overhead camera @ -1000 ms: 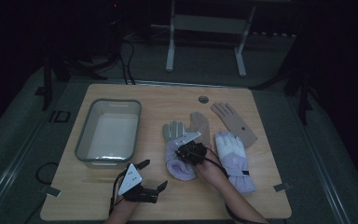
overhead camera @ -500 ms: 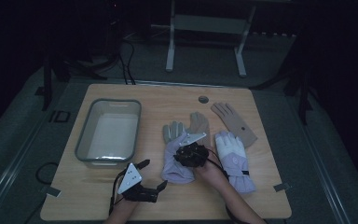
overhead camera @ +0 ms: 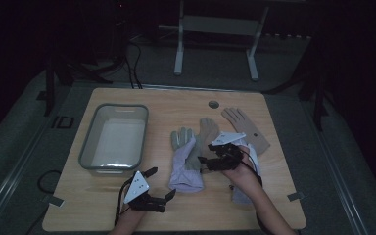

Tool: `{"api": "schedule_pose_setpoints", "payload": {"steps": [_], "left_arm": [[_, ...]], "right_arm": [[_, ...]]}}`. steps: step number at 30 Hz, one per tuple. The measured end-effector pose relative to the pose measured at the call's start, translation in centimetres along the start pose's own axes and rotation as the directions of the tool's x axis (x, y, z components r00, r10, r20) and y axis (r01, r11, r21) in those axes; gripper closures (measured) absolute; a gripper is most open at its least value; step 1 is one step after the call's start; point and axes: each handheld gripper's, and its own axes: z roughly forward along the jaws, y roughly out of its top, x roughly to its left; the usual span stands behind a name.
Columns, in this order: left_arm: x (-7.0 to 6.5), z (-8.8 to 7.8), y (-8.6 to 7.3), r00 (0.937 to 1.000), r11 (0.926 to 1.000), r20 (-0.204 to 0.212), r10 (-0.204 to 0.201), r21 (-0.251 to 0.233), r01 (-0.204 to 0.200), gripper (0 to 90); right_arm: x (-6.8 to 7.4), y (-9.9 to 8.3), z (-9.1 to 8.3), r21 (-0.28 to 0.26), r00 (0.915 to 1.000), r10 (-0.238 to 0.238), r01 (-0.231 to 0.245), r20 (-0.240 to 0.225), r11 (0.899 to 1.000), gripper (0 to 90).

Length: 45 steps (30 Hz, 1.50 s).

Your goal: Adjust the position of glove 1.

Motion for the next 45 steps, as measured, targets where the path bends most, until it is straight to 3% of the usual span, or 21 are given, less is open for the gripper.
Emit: {"api": "schedule_pose_setpoints", "payload": {"steps": [13,16,17,23,24,30,33,37,41,45], "left_arm": [[0.0,0.0,0.0,1.0000,1.0000,0.000,-0.005,0.002,0.005,1.3],[0.0,0.0,0.0,1.0000,1.0000,0.000,-0.006,0.002,0.006,1.4],[0.0,0.0,0.0,1.0000,1.0000,0.000,-0.007,0.002,0.007,1.4],[0.1,0.1,0.0,1.0000,1.0000,-0.001,-0.009,0.003,0.009,1.4],[0.1,0.1,0.0,1.0000,1.0000,-0.001,-0.008,0.005,0.008,1.4],[0.1,0.0,0.0,0.9999,1.0000,-0.010,-0.008,0.004,0.008,1.4],[0.1,0.0,0.0,0.9999,1.0000,-0.012,-0.007,0.003,0.007,1.3],[0.1,0.0,0.0,0.9999,1.0000,-0.010,-0.006,0.003,0.006,1.4],[0.1,0.0,0.0,0.9999,1.0000,-0.010,-0.007,0.002,0.007,1.4],[0.1,0.0,0.0,0.9999,1.0000,-0.011,-0.006,0.001,0.006,1.3]], "right_arm": [[-3.7,-2.1,-5.0,-0.014,0.9975,0.023,-0.022,0.066,1.000,34.3],[-4.4,-2.7,-5.8,0.001,0.9965,0.018,-0.018,0.082,1.000,34.6],[-5.3,-3.5,-6.6,0.026,0.9952,0.014,-0.017,0.097,1.000,37.0],[-6.6,-5.2,-7.6,0.064,0.9939,0.016,-0.023,0.109,0.998,39.6],[-6.9,-6.0,-7.8,0.096,0.9923,0.009,-0.021,0.123,0.995,40.2],[-7.5,-7.6,-7.5,0.138,0.9903,0.029,-0.048,0.136,0.989,42.1],[-7.4,-8.6,-6.4,0.162,0.9948,0.024,-0.040,0.099,0.986,41.5],[-7.3,-9.5,-5.1,0.209,0.9964,0.010,-0.028,0.084,0.978,40.7],[-7.6,-10.5,-3.9,0.228,0.9971,0.025,-0.041,0.072,0.973,38.8],[-7.8,-11.1,-3.3,0.240,0.9969,0.051,-0.064,0.061,0.969,48.5]]}}
